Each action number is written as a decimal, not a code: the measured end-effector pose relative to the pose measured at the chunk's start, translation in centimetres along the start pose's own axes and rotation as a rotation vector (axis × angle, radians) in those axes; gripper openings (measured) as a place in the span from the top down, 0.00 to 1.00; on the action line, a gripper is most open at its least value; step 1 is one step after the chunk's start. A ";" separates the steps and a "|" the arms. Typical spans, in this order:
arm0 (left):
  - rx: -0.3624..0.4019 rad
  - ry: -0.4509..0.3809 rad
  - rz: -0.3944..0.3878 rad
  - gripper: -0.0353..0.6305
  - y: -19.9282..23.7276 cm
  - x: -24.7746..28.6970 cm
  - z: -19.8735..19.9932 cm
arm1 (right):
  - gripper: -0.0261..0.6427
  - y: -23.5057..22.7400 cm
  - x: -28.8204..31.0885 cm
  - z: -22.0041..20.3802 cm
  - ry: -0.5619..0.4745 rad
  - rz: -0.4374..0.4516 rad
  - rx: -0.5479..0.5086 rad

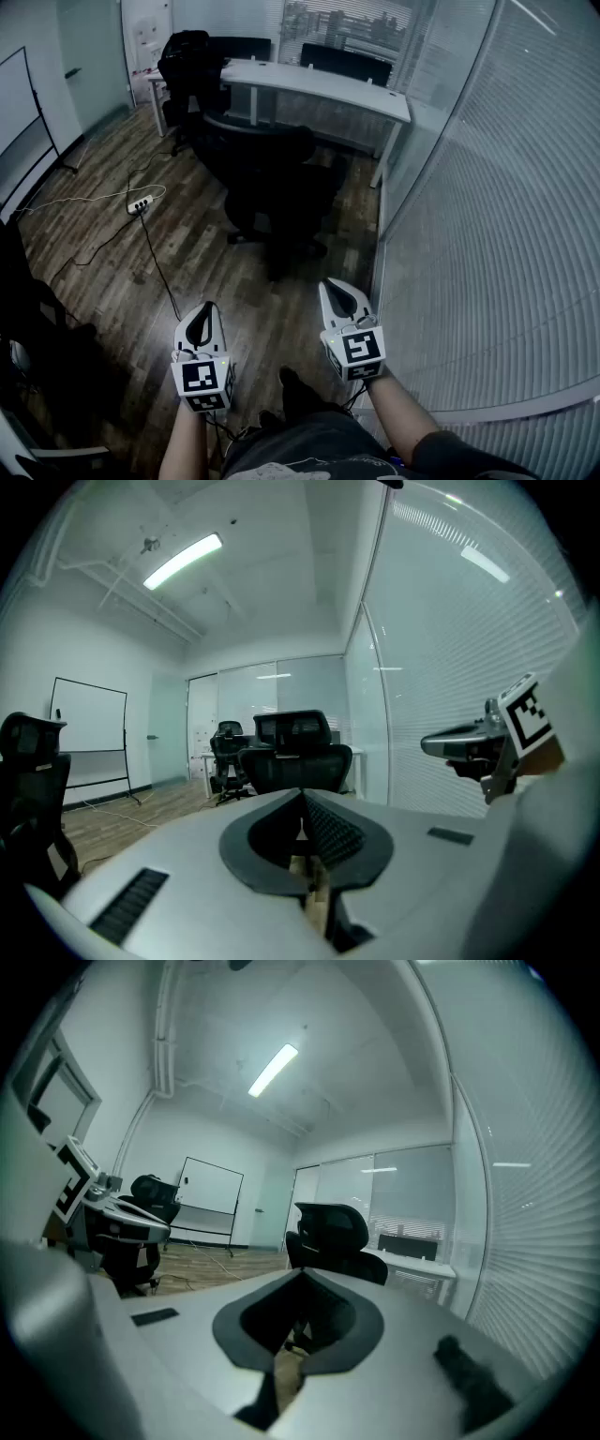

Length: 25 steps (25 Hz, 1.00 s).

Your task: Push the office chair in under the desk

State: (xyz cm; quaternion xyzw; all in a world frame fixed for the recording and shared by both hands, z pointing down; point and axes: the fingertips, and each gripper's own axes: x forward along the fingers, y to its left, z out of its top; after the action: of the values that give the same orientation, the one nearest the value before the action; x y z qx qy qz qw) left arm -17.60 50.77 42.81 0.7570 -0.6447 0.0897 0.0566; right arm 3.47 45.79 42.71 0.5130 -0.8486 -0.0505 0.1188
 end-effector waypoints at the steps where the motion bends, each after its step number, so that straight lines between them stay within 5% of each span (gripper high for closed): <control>1: -0.005 0.002 -0.004 0.92 -0.1 0.0 -0.1 | 0.93 0.1 0.0 0.0 0.001 -0.001 -0.004; 11: -0.008 0.004 -0.035 0.92 0.2 -0.6 -1.2 | 0.93 0.9 -1.6 1.8 -0.017 -0.027 -0.065; 16: -0.022 -0.031 -0.053 0.92 0.5 -1.1 -0.7 | 0.93 1.1 -2.2 1.2 -0.061 -0.011 0.020; 25: -0.047 -0.076 -0.085 0.92 1.4 0.5 -0.4 | 0.92 0.0 0.4 -0.7 -0.007 -0.066 -0.021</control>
State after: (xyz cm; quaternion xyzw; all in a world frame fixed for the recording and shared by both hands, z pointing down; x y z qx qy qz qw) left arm -18.88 50.16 43.26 0.7852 -0.6154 0.0434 0.0536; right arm 3.50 45.48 43.47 0.5393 -0.8311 -0.0650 0.1194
